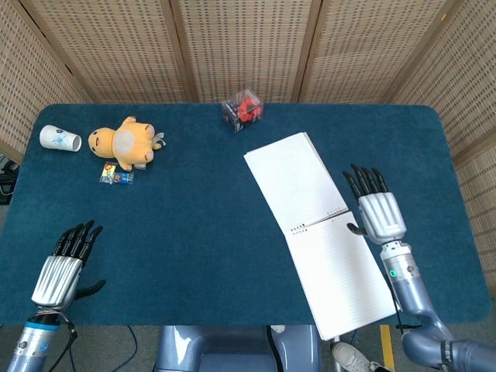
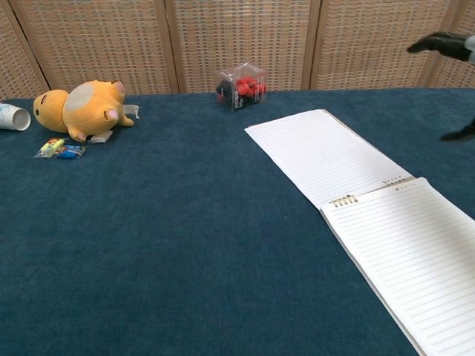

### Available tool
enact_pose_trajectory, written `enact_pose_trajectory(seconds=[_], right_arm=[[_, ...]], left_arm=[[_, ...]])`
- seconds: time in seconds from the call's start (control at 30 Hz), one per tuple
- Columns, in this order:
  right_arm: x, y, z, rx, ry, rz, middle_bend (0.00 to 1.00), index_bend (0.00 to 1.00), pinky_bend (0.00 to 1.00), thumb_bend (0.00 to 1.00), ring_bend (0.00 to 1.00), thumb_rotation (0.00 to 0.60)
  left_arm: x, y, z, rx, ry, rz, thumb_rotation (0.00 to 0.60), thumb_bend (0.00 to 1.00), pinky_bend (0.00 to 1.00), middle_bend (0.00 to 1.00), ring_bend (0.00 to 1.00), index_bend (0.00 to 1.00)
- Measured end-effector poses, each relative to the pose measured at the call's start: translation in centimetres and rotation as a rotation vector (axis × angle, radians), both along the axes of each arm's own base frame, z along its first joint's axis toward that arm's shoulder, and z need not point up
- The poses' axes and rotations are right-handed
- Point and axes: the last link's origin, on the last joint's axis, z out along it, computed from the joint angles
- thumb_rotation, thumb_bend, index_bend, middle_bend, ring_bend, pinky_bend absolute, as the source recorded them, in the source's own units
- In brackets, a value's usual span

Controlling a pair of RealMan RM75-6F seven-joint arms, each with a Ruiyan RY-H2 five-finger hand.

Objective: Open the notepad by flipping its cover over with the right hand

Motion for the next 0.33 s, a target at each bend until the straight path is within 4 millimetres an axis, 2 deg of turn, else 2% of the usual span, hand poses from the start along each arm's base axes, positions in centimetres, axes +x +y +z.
enact_pose_trajectory(seconds=[0.1,0.33], right_arm=[[-2.5,2.4,0.6,0.011,-0.033,-0.05,0.0,0.0,0.0,0.0,0.0,0.6],[-6.6,8.1,2.0,-0.041,-0.143,-0.11,0.0,0.0,0.0,0.0,0.0,0.6]], left_arm=[[0.2,-0.1,0.1,0.007,0.001,-0.009,0.6,0.0,0.07,0.0,0.0,0.0],[0.5,-0.5,0.4,0.026,0.0,-0.024,0.6,0.01,0.07,0.0,0.0,0.0]])
